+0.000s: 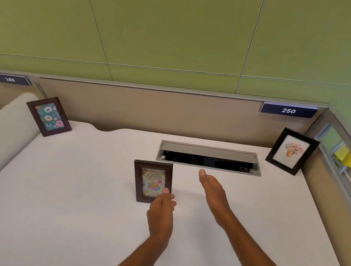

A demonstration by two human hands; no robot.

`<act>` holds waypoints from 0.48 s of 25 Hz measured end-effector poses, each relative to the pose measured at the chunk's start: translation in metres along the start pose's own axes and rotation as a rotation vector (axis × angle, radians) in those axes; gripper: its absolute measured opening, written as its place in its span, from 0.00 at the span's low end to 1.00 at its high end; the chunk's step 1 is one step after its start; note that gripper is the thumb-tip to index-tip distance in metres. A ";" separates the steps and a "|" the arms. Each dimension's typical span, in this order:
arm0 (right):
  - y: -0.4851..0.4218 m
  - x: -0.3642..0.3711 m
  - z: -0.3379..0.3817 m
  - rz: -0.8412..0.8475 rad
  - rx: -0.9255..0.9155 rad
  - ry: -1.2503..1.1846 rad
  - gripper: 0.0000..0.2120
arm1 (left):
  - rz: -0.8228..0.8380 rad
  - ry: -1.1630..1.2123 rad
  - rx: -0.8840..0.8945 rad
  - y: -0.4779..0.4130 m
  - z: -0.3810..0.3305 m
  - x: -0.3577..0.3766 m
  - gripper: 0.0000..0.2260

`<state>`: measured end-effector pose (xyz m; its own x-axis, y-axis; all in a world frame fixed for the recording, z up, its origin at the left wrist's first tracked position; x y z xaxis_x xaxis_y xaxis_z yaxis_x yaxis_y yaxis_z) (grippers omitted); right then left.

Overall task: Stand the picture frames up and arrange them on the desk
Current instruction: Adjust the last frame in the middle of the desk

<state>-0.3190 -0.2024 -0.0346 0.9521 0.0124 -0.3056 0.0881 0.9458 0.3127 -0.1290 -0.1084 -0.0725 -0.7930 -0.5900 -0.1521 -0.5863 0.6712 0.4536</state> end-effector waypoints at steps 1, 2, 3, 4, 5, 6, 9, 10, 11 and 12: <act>0.000 0.017 0.000 0.021 0.020 -0.007 0.32 | -0.065 0.000 -0.008 -0.012 0.001 -0.022 0.19; -0.001 0.031 0.000 0.037 0.044 -0.013 0.34 | -0.115 -0.011 0.006 -0.023 -0.002 -0.042 0.21; -0.002 0.044 0.000 0.055 0.064 -0.013 0.35 | -0.154 -0.022 0.031 -0.034 -0.009 -0.058 0.22; -0.003 0.057 0.001 0.076 0.084 -0.014 0.35 | -0.186 -0.028 0.055 -0.046 -0.019 -0.073 0.23; -0.005 0.069 0.002 0.093 0.104 -0.019 0.35 | -0.212 -0.033 0.070 -0.058 -0.028 -0.086 0.24; -0.007 0.081 0.004 0.103 0.124 -0.030 0.35 | -0.229 -0.042 0.078 -0.072 -0.037 -0.097 0.24; -0.013 0.108 0.009 0.093 0.165 -0.082 0.36 | -0.131 -0.098 0.051 -0.112 -0.052 -0.108 0.25; -0.015 0.114 0.010 0.086 0.169 -0.102 0.37 | -0.033 -0.111 0.021 -0.122 -0.054 -0.103 0.27; -0.018 0.120 0.011 0.086 0.170 -0.124 0.38 | 0.088 -0.123 -0.006 -0.132 -0.054 -0.096 0.29; -0.020 0.124 0.011 0.090 0.174 -0.152 0.39 | 0.204 -0.141 -0.020 -0.138 -0.056 -0.088 0.32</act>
<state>-0.1992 -0.2233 -0.0691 0.9903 0.0325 -0.1348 0.0376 0.8730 0.4863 0.0309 -0.1740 -0.0729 -0.9109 -0.3733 -0.1760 -0.4091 0.7602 0.5047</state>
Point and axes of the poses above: each hand's wrist, its own y-axis away from the middle knuckle, its own x-axis out of the palm, z = x × y, the point moved 9 cm from there along -y, towards the middle knuckle, and after that the axes turned 6 degrees about -z, right-handed, at the moved point
